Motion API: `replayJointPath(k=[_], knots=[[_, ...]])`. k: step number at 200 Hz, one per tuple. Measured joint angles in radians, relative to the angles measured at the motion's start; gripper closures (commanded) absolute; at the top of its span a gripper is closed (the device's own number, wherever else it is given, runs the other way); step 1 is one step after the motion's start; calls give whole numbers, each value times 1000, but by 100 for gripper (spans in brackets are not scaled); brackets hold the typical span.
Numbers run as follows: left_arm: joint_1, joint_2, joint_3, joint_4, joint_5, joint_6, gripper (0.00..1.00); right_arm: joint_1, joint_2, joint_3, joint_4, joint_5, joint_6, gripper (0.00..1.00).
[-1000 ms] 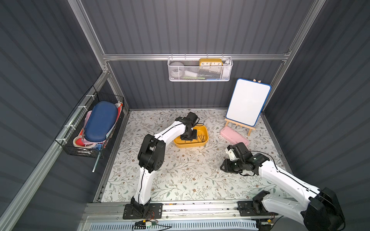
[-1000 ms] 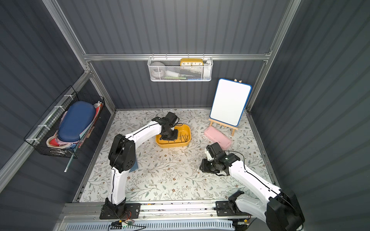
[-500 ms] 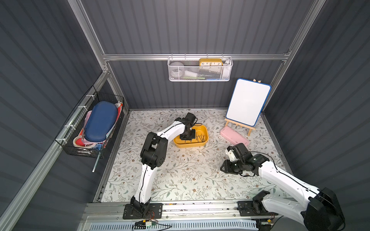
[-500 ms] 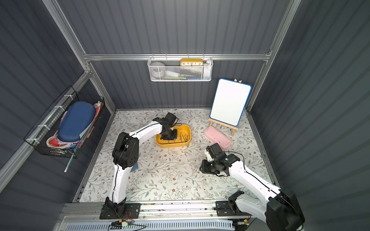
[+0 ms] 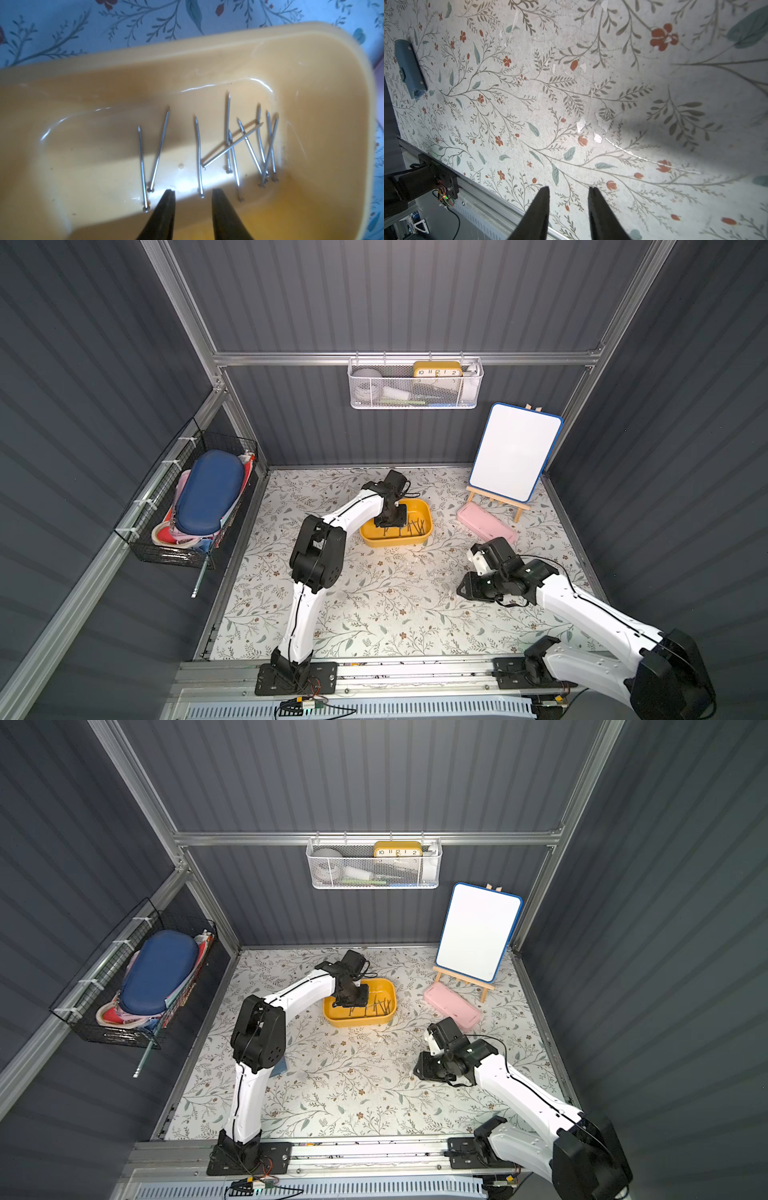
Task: Put the nails on the desktop into the storage box
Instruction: Place the nail in the storage box, then reset both arms
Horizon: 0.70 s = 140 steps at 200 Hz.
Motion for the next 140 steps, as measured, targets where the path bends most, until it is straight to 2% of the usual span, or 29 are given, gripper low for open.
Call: replayJointPath(k=[23,34,43,45,72,84,97,104,140], knots=[[0,-117,-7,9,-37,3,52,0,0,24,-13,24,-2,64],[0,-231,-64,68,-71,10,30,0,-3,55,-23,58,-3,64],[0,-339,-130,121,-105,24,4,-2,-10,87,-26,92,-5,64],[0,-371,-151,140,-115,31,1,-3,-13,95,-26,105,-6,63],[19,-716,-451,399,-242,85,1,-17,-69,171,2,285,-21,55],[45,-786,-542,489,-303,103,1,-32,-94,192,17,379,-29,35],[74,-798,-613,565,-367,119,0,-53,-110,209,28,483,-42,18],[90,-786,-651,603,-400,131,1,-64,-112,219,30,537,-43,2],[166,-762,-897,794,-497,224,0,-114,-83,247,104,785,-111,1]])
